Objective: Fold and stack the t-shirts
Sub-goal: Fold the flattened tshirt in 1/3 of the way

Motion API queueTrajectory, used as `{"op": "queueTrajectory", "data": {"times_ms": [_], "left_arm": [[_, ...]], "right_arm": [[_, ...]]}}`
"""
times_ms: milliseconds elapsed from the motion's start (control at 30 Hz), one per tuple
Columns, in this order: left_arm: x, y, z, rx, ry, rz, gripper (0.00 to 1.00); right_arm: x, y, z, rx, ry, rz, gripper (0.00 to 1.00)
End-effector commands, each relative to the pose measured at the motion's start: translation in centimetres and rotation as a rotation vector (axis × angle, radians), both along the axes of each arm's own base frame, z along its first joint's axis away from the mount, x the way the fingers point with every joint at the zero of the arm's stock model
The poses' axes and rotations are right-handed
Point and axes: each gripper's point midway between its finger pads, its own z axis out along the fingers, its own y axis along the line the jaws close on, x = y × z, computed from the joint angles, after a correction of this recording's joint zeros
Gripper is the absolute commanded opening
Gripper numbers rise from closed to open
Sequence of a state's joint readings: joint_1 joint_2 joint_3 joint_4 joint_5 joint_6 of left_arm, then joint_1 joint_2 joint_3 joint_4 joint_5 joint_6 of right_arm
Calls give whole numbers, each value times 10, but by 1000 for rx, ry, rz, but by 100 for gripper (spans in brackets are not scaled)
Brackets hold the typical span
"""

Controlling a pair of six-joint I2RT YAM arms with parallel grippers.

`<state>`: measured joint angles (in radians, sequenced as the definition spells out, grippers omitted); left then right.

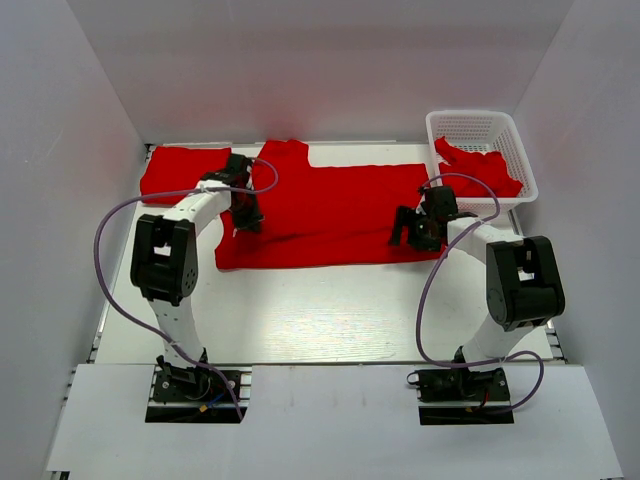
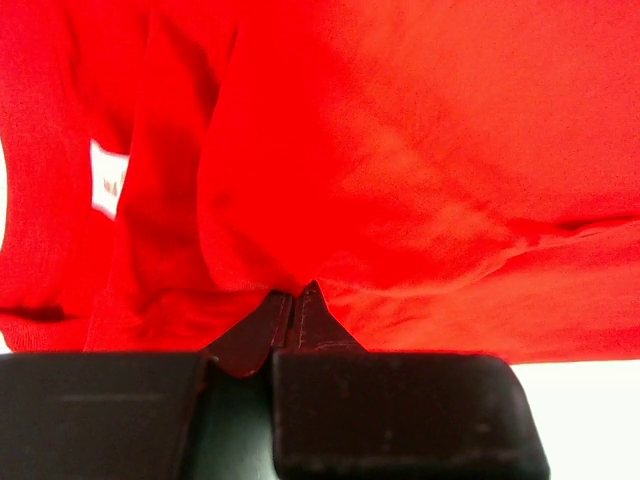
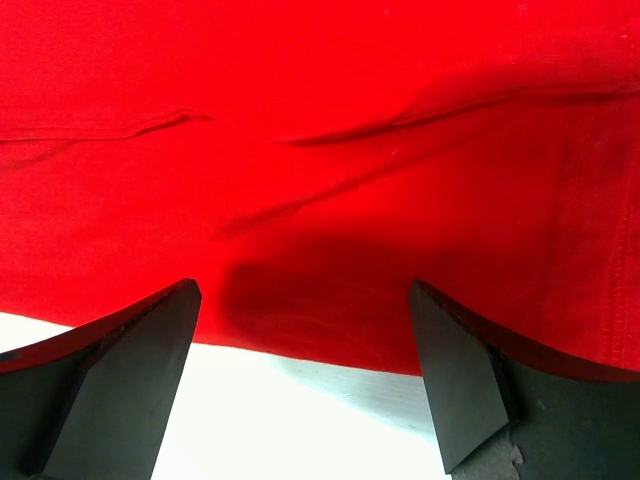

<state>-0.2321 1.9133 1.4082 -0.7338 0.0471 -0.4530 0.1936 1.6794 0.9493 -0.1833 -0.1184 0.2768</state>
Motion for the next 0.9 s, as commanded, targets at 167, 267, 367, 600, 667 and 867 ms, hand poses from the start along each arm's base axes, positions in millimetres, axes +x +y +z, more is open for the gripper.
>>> {"op": "queueTrajectory", "data": {"times_ms": [167,267,367,600,667,867], "left_arm": [[62,-22,20,-54,-106,-55,0],[82,-28,25,-65,-140,-68,0],[98,-32,19,-63,-146,-76,0],[133,-39,26,-66,-220,-97,0],[143,-41,24,-62,-247,-115,1],[168,-51,27,-77,-324,-191,15]], "right_arm": [[4,-5,-6,-27,3,2,91],[5,-6,-7,-33,4,4,91],[4,-7,-10,-41,10,3,91],[4,-9,-15,-50,26,6,91],[4,-10,-17,-55,28,8,91],[6,-12,-20,-76,31,10,91]]}}
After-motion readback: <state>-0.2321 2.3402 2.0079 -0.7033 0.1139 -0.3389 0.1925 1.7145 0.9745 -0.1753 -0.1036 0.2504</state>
